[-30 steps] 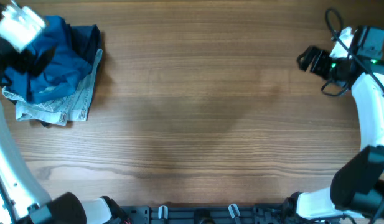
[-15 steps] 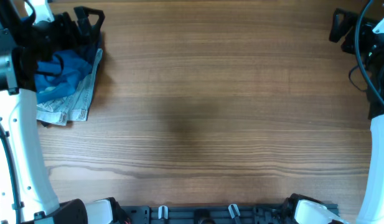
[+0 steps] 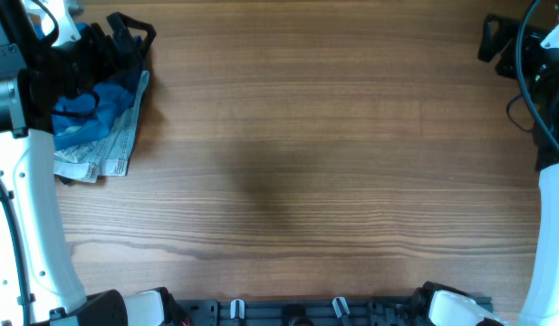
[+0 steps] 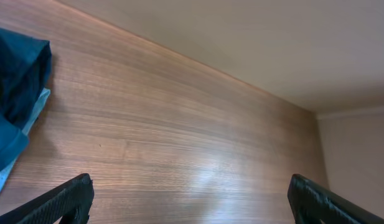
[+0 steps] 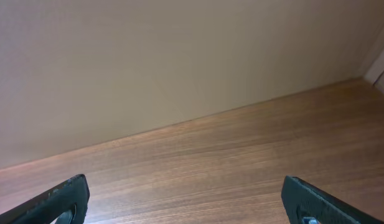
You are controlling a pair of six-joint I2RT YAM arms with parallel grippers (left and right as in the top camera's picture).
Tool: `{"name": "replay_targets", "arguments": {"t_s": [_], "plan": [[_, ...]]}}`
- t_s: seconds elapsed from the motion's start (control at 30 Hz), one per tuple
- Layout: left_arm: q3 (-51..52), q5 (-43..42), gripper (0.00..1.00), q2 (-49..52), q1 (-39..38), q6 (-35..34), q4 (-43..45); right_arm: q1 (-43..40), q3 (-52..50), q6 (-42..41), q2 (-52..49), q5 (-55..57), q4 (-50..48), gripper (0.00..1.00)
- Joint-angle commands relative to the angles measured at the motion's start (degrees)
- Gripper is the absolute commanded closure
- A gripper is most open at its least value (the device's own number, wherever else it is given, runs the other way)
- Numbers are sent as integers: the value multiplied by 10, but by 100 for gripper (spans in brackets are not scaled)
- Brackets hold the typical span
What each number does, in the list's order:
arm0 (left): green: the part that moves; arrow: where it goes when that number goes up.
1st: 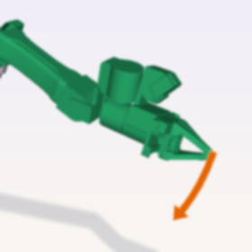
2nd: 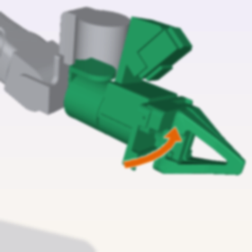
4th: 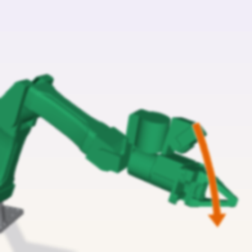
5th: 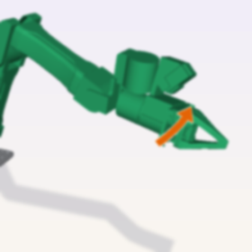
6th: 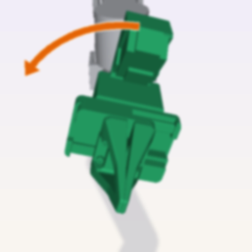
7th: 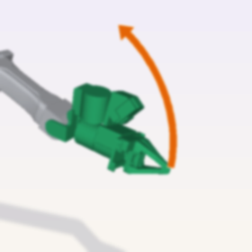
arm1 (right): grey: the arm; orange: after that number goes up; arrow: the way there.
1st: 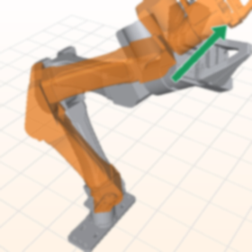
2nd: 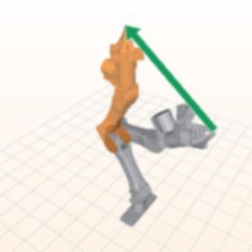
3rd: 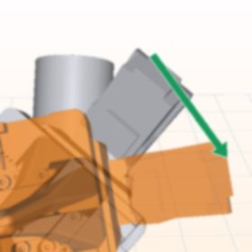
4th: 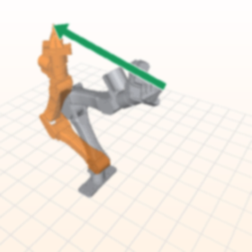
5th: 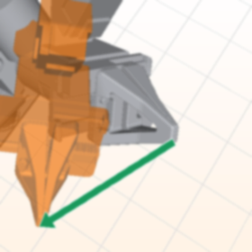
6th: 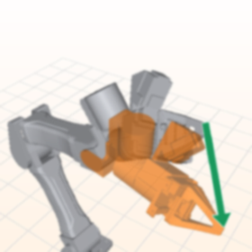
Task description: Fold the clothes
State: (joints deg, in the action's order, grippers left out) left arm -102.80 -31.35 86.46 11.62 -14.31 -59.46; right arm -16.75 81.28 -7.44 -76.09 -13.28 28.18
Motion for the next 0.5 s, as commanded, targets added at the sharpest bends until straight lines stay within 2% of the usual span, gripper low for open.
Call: {"name": "replay_targets", "arguments": {"t_s": [0.0,0.13,0.2,0.33,0.4,0.47], "plan": [[-2,-12,0,-3,-3,-14,-3,2,6,-2,-6,-9,-1,0],[-2,6,0,-7,-4,-14,-6,2,6,-2,-6,-9,-1,0],[-2,61,0,-19,-15,-14,-2,2,6,-2,-6,-9,-1,0],[7,236,0,-58,-68,-9,34,2,6,-2,-6,-9,-1,0],[56,289,0,-101,-89,-9,94,2,6,-2,-6,-9,-1,0],[140,291,0,-153,-89,-10,179,2,6,-2,-6,-9,-1,0]]}}
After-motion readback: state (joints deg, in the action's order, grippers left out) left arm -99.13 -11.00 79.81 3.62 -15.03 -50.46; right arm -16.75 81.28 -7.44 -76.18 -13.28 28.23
